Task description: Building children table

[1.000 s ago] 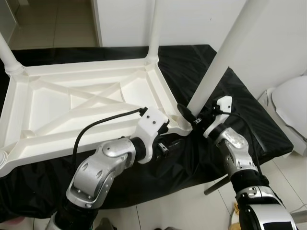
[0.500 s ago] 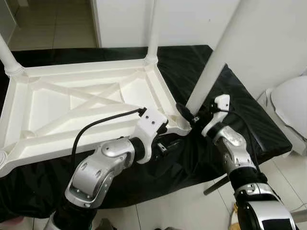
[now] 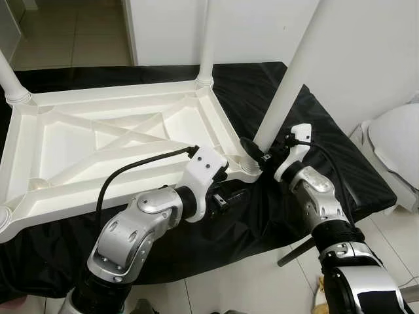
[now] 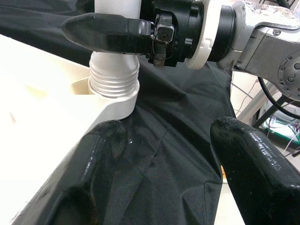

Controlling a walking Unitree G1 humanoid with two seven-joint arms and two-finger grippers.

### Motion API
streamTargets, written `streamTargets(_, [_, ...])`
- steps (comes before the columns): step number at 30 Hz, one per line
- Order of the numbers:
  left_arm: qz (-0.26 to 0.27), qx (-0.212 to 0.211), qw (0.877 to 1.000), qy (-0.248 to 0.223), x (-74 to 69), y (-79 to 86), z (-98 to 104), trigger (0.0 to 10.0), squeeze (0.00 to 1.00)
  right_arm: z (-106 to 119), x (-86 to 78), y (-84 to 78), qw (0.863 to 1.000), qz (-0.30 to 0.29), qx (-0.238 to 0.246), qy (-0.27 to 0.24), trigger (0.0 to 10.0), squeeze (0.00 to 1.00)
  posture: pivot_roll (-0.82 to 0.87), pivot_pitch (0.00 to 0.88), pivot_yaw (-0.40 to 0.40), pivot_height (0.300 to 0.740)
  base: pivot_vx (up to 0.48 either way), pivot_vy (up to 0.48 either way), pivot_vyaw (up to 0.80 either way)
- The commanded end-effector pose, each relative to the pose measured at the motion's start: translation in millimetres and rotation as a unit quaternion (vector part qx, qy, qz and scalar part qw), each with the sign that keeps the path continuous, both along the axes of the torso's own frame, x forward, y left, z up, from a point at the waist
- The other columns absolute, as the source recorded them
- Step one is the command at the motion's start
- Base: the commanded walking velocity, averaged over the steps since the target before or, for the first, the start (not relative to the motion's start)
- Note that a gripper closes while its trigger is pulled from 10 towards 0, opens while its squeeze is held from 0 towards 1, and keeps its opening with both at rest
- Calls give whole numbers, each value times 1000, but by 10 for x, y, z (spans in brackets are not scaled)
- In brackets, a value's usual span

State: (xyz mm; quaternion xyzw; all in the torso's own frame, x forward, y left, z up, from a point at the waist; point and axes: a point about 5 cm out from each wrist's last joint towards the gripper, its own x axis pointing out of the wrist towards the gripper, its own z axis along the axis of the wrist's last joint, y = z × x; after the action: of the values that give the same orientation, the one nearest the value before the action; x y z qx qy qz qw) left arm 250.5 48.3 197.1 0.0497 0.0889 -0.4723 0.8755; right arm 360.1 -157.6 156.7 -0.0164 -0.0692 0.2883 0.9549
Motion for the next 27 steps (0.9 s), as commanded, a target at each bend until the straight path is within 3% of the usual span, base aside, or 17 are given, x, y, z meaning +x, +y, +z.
streamTargets(1, [5, -2, 1000, -8, -14, -9, 39, 10000, 0, -504, -136, -66, 994, -29, -23, 107, 10000, 0, 16, 103, -63, 740, 0, 0, 0])
streamTargets(14, [2, -4, 1000, -8, -25, -19, 41, 10000, 0, -390, -126, 177, 992, -99, 6, 75, 10000, 0, 14, 104, -64, 740, 0, 0, 0])
streamTargets(16, [0, -5, 1000, -8, -26, -26, 46, 10000, 0, -326, -112, 286, 989, -127, 28, 67, 10000, 0, 14, 102, -64, 740, 0, 0, 0])
streamTargets(19, [0, -5, 1000, -8, -27, -28, 46, 10000, 0, -306, -104, 324, 987, -145, 35, 66, 10000, 0, 16, 102, -66, 740, 0, 0, 0])
streamTargets(22, [-2, -4, 1000, -8, -32, -30, 45, 10000, 0, -265, -98, 508, 977, -190, 58, 71, 10000, 0, 18, 99, -65, 740, 0, 0, 0])
streamTargets(27, [-3, -5, 1000, -8, -32, -31, 45, 10000, 0, -261, -92, 545, 972, -214, 60, 75, 10000, 0, 19, 98, -66, 740, 0, 0, 0])
